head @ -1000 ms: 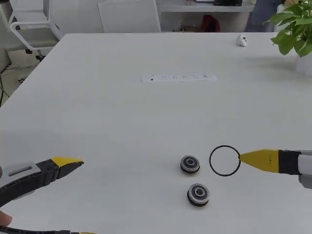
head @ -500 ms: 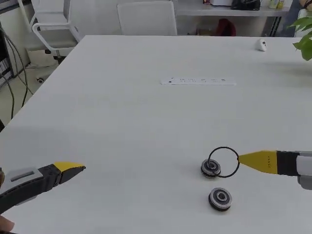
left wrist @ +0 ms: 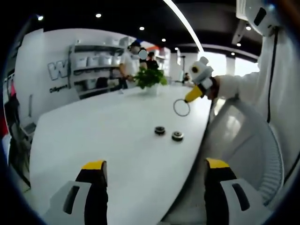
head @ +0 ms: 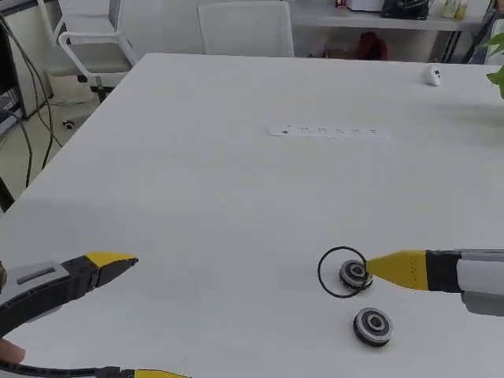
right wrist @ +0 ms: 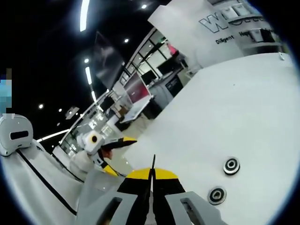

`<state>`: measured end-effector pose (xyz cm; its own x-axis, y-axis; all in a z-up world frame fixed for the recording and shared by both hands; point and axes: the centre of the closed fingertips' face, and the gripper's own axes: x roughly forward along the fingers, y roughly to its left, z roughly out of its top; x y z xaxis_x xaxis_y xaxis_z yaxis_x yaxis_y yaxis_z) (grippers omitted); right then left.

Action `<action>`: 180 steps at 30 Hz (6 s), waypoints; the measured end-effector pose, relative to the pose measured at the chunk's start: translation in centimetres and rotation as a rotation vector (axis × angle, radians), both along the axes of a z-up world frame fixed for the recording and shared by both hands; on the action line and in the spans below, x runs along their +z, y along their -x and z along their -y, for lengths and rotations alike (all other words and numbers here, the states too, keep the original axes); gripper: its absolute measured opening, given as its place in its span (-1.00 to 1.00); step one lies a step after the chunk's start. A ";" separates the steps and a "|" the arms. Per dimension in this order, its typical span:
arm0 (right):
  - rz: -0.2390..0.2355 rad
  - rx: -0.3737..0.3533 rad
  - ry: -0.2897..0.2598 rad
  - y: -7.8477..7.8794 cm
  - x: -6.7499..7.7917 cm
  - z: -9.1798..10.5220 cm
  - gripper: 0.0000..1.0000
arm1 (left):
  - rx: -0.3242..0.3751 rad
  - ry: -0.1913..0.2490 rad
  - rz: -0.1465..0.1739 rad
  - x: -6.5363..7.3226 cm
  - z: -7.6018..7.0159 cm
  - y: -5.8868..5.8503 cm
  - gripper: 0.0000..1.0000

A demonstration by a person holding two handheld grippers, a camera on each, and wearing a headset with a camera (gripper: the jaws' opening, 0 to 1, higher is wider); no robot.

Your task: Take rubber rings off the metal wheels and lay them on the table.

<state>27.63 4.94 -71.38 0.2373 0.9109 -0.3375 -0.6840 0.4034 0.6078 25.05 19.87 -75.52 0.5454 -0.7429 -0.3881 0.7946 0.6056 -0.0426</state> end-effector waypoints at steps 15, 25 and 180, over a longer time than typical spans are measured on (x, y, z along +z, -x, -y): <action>-0.015 0.095 0.046 -1.6 -1.0 -3.0 -1.00 | 0.052 0.005 0.028 -0.4 -0.7 -2.0 0.85; -0.043 0.140 0.050 -1.9 -2.7 -4.8 -1.00 | 0.079 -0.010 0.004 -1.2 -1.2 -1.8 0.85; 0.256 0.238 0.278 -2.1 -13.3 7.6 -0.47 | -0.325 -0.103 0.027 -2.5 23.4 -4.8 0.27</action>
